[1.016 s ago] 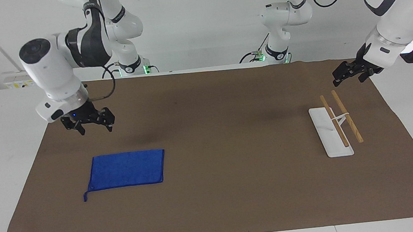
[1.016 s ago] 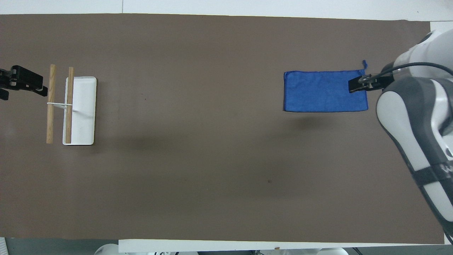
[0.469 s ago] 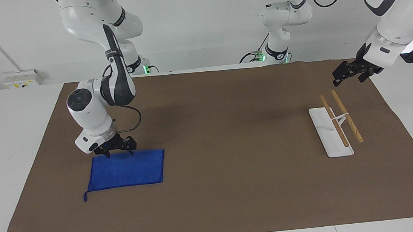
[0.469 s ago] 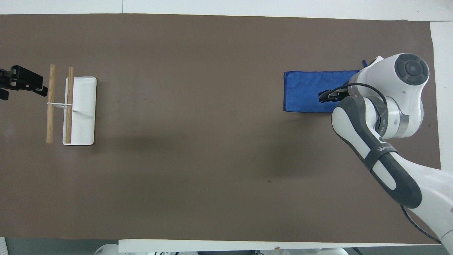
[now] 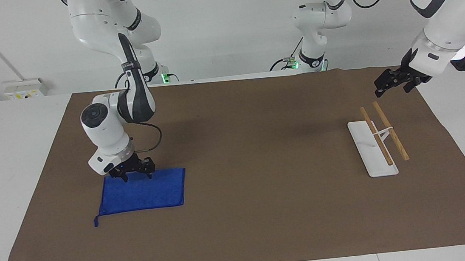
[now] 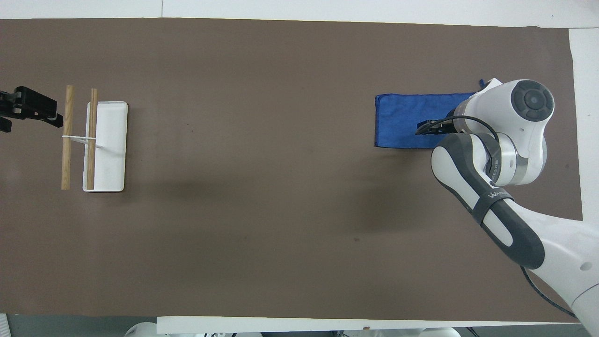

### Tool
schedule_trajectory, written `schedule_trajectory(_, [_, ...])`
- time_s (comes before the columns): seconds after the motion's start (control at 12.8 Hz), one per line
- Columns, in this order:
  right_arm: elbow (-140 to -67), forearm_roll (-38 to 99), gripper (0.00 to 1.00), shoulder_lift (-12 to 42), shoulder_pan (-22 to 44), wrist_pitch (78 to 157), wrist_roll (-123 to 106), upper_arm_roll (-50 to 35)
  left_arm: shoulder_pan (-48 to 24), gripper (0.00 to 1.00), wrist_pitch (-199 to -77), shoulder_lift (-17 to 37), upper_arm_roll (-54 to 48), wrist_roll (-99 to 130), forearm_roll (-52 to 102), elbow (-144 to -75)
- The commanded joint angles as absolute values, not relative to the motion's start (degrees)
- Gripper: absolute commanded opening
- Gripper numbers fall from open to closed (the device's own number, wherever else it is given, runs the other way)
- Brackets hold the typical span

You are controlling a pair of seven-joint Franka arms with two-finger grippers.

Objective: Right arm passes towel to left arm to hang
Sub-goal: 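Close the right gripper on the blue towel's edge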

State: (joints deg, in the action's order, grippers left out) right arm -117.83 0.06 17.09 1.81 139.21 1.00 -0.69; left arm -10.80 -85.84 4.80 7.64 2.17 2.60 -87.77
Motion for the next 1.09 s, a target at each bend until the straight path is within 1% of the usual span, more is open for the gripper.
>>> schedule_trajectory(0.0, [-118.56, 0.79, 0.90, 17.67, 1.49, 140.89, 1.06, -0.97, -10.72, 1.00, -85.61, 4.48, 7.65, 1.41, 1.85, -88.07])
schedule_trajectory(0.08, [-118.74, 0.79, 0.89, 17.75, 1.49, 140.80, 0.97, -0.97, -10.72, 1.00, -85.61, 4.40, 7.65, 1.49, 1.85, -88.07])
schedule_trajectory(0.31, [-119.70, 0.79, 0.81, 17.67, 1.49, 140.80, 0.18, -0.97, -10.72, 1.00, -85.61, 4.48, 7.65, 1.41, 1.85, -88.07])
schedule_trajectory(0.47, [-120.40, 0.79, 0.73, 17.49, 1.49, 140.80, 0.18, -0.97, -10.72, 1.00, -85.61, 4.48, 7.65, 1.41, 1.85, -88.07])
schedule_trajectory(0.62, [-120.67, 0.79, 0.62, 17.31, 1.49, 140.71, 0.18, -0.97, -10.72, 1.00, -85.61, 4.48, 7.65, 1.41, 1.85, -88.07])
schedule_trajectory(0.86, [-120.59, 0.79, 0.24, 17.31, 1.49, 140.28, 0.18, -0.97, -10.72, 1.00, -85.61, 4.48, 7.65, 1.41, 1.85, -88.07])
schedule_trajectory(1.02, [-120.15, 0.79, 0.05, 17.31, 1.49, 139.49, 0.09, -0.97, -10.72, 1.00, -85.61, 4.39, 7.65, 1.41, 1.85, -88.07])
